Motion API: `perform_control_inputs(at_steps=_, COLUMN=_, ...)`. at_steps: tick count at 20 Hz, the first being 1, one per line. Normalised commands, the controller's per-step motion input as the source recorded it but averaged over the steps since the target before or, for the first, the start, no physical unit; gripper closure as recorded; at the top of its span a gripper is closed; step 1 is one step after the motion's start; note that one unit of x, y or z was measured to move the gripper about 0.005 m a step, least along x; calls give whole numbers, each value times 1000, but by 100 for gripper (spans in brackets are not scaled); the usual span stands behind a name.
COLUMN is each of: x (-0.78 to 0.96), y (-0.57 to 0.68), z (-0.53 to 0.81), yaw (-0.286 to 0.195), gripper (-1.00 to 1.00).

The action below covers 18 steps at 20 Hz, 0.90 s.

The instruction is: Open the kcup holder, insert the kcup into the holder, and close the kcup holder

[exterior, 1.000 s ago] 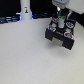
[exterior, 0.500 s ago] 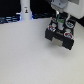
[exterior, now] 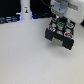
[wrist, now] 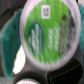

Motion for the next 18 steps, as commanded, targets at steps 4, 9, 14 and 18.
perform_control_inputs(at_steps=4, x=182, y=19, z=432, yaw=48, gripper=-100)
perform_control_inputs(at_steps=9, x=244, y=-133, z=592, yaw=50, gripper=-100)
perform_control_inputs(at_steps=14, x=379, y=-443, z=556, yaw=66, gripper=-100)
perform_control_inputs(at_steps=18, x=455, y=-527, z=352, yaw=56, gripper=-100)
